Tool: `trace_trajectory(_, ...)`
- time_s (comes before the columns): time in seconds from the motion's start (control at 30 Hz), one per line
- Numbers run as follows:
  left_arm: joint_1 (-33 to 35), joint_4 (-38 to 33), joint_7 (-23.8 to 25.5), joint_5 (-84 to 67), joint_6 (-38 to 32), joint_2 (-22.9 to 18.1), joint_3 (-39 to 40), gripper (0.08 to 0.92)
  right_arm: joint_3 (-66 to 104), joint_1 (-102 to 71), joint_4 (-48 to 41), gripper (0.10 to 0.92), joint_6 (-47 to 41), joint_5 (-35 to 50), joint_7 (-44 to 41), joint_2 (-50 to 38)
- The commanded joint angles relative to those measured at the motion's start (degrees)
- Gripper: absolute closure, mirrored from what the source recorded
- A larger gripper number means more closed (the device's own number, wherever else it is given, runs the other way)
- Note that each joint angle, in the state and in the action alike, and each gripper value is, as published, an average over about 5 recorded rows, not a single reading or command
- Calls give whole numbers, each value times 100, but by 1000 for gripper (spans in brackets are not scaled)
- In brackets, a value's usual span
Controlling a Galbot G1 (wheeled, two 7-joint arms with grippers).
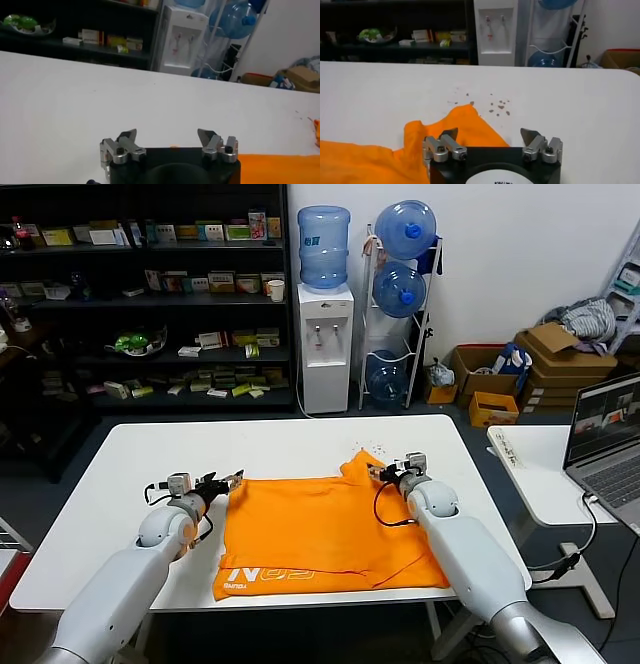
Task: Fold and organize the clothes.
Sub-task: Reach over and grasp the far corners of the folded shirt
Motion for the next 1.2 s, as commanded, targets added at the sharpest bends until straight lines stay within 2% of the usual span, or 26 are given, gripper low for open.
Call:
trace_trajectory(0.03, -228, 344, 15, 86, 38, -165, 164, 177, -58, 153, -348, 203, 31, -47, -163, 132)
trace_trajectory(0.47, -102, 249, -77, 81, 249, -102, 249, 178, -71, 201, -490, 204, 14, -130, -213, 228)
trace_trajectory(0.6, -49, 165, -100, 59, 338, -49, 285, 207, -72, 213, -528, 227, -19, -138, -210, 248)
trace_trajectory(0.8, -51, 191, -86, 58, 382, -61, 312, 363, -66, 202, -547, 315, -84, -122, -196, 247)
trace_trajectory(1.2, -68, 175, -66, 31, 395, -92, 367, 709, -83, 110, -421, 653, -114, -80, -168, 201)
